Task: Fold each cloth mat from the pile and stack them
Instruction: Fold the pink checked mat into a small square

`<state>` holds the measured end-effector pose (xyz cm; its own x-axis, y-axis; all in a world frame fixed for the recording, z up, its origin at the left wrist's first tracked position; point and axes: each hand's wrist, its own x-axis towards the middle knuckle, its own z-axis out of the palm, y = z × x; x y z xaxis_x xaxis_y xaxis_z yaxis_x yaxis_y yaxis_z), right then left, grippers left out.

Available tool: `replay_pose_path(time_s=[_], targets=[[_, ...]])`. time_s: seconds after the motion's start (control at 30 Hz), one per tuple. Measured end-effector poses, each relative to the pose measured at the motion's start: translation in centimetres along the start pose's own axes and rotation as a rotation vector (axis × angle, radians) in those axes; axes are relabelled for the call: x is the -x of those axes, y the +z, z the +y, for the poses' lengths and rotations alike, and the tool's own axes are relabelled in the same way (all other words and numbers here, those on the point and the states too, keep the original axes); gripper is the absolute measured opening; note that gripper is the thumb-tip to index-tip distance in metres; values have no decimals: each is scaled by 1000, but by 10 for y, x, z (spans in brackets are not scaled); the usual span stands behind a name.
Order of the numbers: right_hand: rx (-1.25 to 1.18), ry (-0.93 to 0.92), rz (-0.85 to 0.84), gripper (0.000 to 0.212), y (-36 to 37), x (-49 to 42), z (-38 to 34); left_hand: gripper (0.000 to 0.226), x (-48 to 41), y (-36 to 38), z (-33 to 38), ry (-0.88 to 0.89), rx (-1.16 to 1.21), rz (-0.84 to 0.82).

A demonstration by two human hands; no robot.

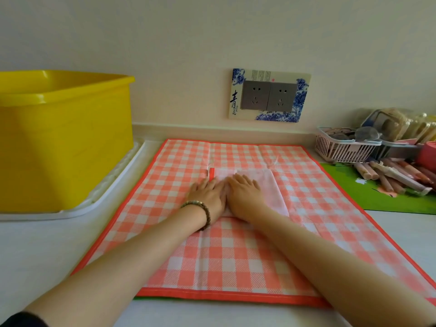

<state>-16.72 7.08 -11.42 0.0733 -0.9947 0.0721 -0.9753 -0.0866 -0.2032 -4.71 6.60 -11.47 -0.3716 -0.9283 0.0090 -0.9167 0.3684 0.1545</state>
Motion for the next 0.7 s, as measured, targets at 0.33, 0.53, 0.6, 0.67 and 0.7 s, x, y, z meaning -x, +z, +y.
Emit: replay_pose_path(time_s=[0.33,0.53,0.6,0.67,0.7], targets=[[56,90,-81,63,-12,18,65,53,-1,-13,-3,10,-64,-85],[49,97,-87,63,-13,19,65,55,-29,-21,0,40,37,-28],[60,97,-99,63,-14,19,66,55,-40,-15,-4,15,46,-26],[68,94,-112,63,-15,20,65,53,-45,-9,-8,-44,40,-38],[71,93,-117,63,-15,20,65,53,-46,-7,-8,-58,41,-45]])
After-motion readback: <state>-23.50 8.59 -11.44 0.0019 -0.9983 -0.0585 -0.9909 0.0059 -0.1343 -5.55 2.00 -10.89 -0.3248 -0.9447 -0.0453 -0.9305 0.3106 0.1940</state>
